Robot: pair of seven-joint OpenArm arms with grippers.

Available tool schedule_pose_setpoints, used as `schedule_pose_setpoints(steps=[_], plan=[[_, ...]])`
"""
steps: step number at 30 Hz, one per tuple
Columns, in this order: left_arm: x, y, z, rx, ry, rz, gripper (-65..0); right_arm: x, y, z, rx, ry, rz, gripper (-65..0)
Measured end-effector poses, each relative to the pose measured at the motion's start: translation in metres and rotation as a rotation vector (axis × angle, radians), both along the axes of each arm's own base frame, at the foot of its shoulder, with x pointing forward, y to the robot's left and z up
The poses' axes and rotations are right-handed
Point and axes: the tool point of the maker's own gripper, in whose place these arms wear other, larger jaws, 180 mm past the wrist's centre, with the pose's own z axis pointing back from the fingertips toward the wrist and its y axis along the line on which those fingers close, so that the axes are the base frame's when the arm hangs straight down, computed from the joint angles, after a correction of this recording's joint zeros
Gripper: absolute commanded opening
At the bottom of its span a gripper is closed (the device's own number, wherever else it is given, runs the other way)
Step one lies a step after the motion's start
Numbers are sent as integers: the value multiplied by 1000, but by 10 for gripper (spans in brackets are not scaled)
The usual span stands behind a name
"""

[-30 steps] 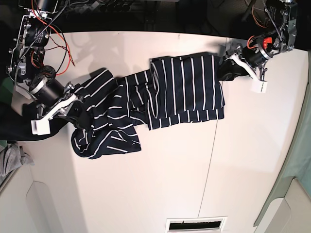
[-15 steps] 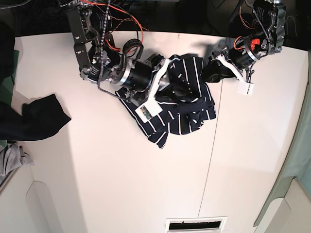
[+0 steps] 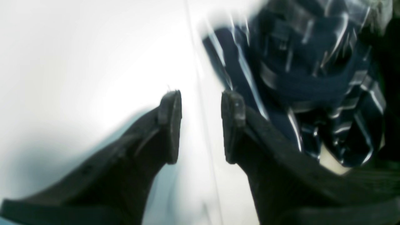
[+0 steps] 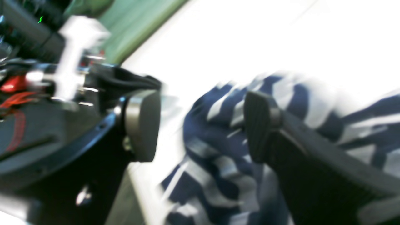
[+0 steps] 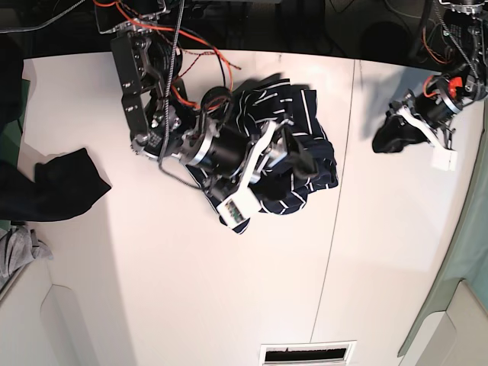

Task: Layout the t-shirt on the table in an organized manner, then fold the t-shirt properly
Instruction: 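Lift and fold the shirt bundle over with both grippers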

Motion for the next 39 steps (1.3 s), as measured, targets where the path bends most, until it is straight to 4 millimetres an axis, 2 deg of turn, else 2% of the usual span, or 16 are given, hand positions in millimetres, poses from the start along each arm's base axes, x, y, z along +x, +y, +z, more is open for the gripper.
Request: schedule_pose_setpoints(steps=[1,2,3,6,9,12,15,19,23,28,32,35,37,39], plan=[[5,8,13,30,-31,-5,-493,13,-9,5,-6,-20,-35,-250],[9,12,24,59,-58,-18,-535,27,-20,9,-26,-43,-76,-285],[13,13,35,86,-83,-40,-575,40,-32,11,-60,-61,-120,-350],[21,-4,68,108,-165,-125,-635,75,-71,15,-153,-87,-272,-650],[23,-45,95,101,-249,-239,-637,98,-95,12,-186,-70,-359,-650],[14,-97,105,62,-291,-370,-637,111,-97,-10,-189,-16,-358,-650],[1,-143,87,28,-265,-463,-637,109,-87,-40,-168,41,-314,-650],[-11,-182,57,-8,-229,-483,-637,95,-76,-82,-144,132,-261,-650],[-10,-199,37,-68,-177,-423,-637,80,-73,-109,-149,208,-244,-650],[-14,-204,18,-86,-124,-404,-637,71,-72,-119,-145,239,-246,-650],[-11,-204,21,-86,-137,-400,-637,68,-72,-122,-144,246,-246,-650],[0,-201,23,-45,-155,-402,-630,68,-71,-122,-142,247,-245,-650],[11,-194,22,15,-157,-380,-548,67,-71,-122,-142,248,-245,-650],[19,-189,21,79,-171,-390,-413,67,-71,-123,-143,248,-245,-650]])
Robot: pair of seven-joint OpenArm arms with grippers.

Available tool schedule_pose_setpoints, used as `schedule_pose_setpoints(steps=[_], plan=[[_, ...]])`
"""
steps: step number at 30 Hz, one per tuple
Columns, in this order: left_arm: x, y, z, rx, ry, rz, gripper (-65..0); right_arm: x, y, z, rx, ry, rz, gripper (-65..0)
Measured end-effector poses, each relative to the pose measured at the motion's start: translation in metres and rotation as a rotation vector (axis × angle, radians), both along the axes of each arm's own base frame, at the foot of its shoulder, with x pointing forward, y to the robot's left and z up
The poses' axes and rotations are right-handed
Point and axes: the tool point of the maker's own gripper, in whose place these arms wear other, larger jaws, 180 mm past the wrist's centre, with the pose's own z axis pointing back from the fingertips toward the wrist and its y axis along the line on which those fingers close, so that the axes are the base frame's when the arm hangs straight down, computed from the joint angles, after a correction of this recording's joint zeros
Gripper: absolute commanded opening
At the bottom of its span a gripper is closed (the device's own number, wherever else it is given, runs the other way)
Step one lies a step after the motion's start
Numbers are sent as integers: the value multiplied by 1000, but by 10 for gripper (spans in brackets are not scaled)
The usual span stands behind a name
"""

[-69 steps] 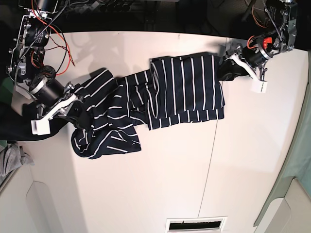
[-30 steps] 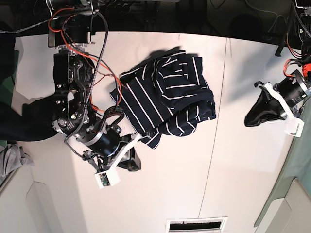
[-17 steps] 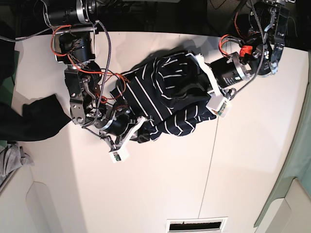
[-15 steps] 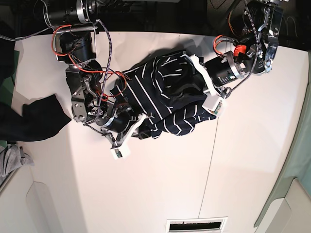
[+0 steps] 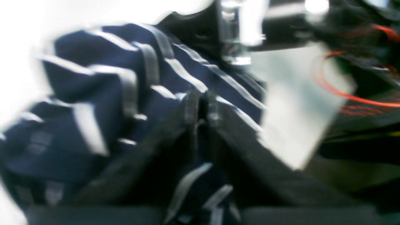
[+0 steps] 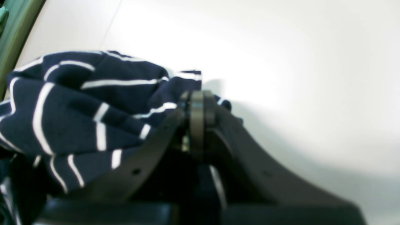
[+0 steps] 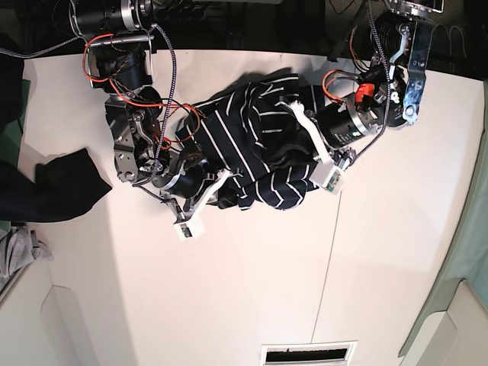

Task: Layout the t-shirt on the table in an organized manner, then fold the t-shirt properly
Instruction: 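Lift and fold the shirt bundle over with both grippers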

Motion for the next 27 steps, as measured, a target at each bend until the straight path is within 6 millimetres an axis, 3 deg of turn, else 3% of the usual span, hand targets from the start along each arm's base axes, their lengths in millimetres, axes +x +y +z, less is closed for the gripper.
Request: schedule_pose_setpoints(steps=[2,3,8,17,23,25,27], plan=[[6,4,2,26,-17,-4,-325,0,0,0,0,0,0,-650],[8,6,3,35,-24,-6,-319,0,0,0,0,0,0,-650],[14,22,8,101,-64,-49,-319,0,0,0,0,0,0,-650],[-12,3,-7,169,-52,-227,-319,0,0,0,0,0,0,-650],[-10,2,-8,207,-95,-243,-321,0,0,0,0,0,0,-650],[-10,2,-8,206,-97,-243,-371,0,0,0,0,0,0,-650],[-11,2,-9,220,-98,-249,-514,0,0,0,0,0,0,-650]])
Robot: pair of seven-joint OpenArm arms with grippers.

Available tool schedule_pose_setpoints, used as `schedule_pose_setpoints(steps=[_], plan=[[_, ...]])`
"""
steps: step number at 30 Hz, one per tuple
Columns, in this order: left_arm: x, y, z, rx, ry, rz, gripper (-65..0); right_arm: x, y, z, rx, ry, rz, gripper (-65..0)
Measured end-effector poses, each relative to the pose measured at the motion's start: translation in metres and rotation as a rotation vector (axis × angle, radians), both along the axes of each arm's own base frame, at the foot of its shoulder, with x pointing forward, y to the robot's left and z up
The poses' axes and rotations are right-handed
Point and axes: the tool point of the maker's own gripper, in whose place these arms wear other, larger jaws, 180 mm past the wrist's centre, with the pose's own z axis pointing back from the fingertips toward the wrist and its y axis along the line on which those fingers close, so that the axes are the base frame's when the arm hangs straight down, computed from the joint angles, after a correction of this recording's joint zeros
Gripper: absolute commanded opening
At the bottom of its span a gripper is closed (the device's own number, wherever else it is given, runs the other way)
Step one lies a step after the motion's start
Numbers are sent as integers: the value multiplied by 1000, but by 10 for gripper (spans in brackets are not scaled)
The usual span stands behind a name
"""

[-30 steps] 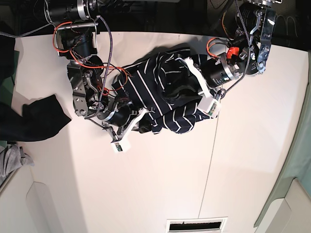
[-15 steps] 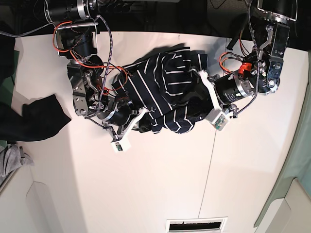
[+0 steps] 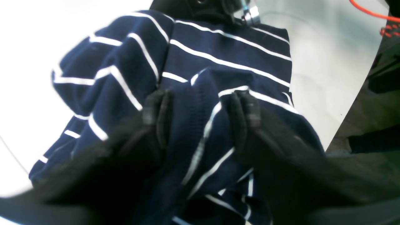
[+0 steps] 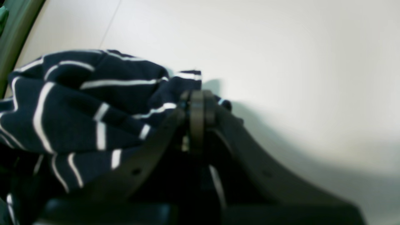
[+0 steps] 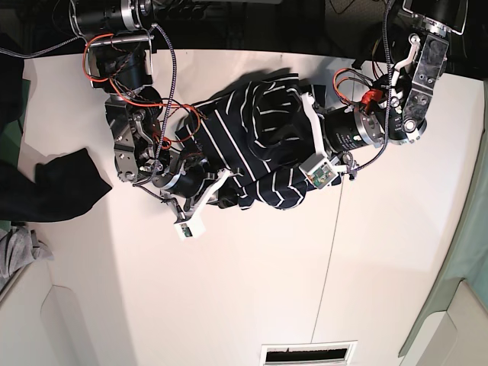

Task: Layout the t-shirt on the table in an organized manner, then fold the t-shirt properly
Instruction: 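Lift and fold the shirt bundle over with both grippers, then press and tuck the folded shirt edges with both grippers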

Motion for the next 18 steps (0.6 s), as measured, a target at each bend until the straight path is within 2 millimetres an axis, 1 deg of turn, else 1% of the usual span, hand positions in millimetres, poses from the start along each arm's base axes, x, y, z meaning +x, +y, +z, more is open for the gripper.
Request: schedule_pose_setpoints(steps=[1,2,5,7,9,12,15,18], plan=[[0,0,-1,4,0,-1,-590,0,0,0,0,0,0,-650],[0,0,0,3,0,-1,-649,0,0,0,0,0,0,-650],[-1,1,-2,8,5,-2,-650,0,0,0,0,0,0,-650],[-6,3,-3,-3,24,-4,-650,0,0,0,-1,0,1,-650],[-15,13,-8,4,53,-5,-650,0,0,0,-1,0,1,-650],[-33,34,-19,48,102,-15,-650,0,-3,-1,-7,0,-1,-650],[-44,49,-16,52,131,-24,-650,1,-11,-3,-20,-2,-2,-650],[-54,51,-8,25,147,-38,-650,1,-20,-5,-36,-2,-5,-650]])
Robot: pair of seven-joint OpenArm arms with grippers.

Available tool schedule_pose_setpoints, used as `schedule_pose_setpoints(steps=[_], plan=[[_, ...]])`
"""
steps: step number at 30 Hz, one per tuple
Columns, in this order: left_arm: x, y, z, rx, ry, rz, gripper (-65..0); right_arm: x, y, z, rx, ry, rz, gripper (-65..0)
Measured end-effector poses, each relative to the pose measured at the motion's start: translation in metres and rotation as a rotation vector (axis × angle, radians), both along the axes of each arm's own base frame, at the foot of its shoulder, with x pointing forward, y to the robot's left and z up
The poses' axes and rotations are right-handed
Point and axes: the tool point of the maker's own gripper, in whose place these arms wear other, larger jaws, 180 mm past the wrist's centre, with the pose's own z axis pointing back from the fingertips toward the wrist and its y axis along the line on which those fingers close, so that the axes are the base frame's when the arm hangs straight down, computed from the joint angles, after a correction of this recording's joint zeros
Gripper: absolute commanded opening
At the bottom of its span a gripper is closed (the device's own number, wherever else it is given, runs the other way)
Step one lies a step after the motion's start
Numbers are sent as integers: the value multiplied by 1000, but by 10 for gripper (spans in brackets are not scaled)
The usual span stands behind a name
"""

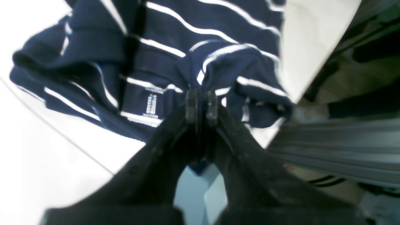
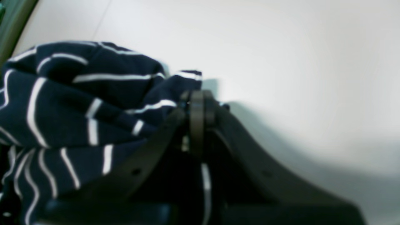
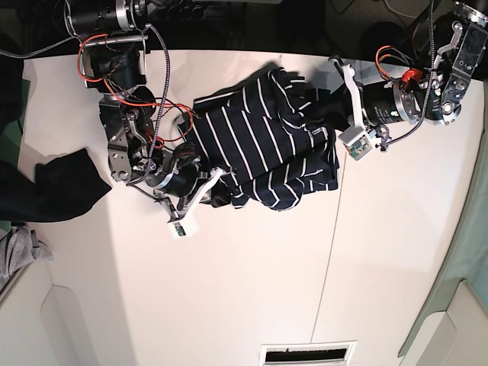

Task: Layout the t-shirt on the table in an organized manner, then fold the t-shirt properly
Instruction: 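Press and tuck the folded shirt edges with both grippers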

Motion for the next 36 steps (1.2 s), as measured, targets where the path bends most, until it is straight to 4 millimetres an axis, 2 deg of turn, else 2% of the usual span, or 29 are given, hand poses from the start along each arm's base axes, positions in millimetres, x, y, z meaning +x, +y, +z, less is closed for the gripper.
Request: schedule_pose_setpoints(steps=[3,7,9,11,14,18,20,23,25,28,32,36], plan=[[-10,7,-6,37,46,-15,-650,0,-3,-1,-4,-1,1,-650],[-15,16,-10,65,119,-2,-469,0,-3,0,-5,-1,1,-650],[-11,22,-5,43,134,32,-428,0,-3,0,-5,-1,1,-650],[-1,30,4,12,118,77,-423,0,-3,-1,-5,0,1,-650],[21,49,27,-51,69,175,-423,0,-3,-1,-5,0,1,-650],[52,74,80,-259,-18,325,-424,1,-2,3,18,-2,-9,-650],[58,81,95,-276,-61,343,-425,3,-2,8,31,-12,-16,-650],[51,61,96,-285,-40,288,-444,8,-2,14,31,-32,-16,-650],[40,35,84,-312,9,240,-522,12,-2,19,32,-42,-17,-650],[17,1,56,-273,89,151,-627,21,-2,26,28,-62,-14,-650],[-8,-29,38,-253,155,55,-640,27,-2,32,22,-81,-12,-650],[-24,-33,24,-204,187,22,-640,24,-5,25,-27,-74,5,-650]])
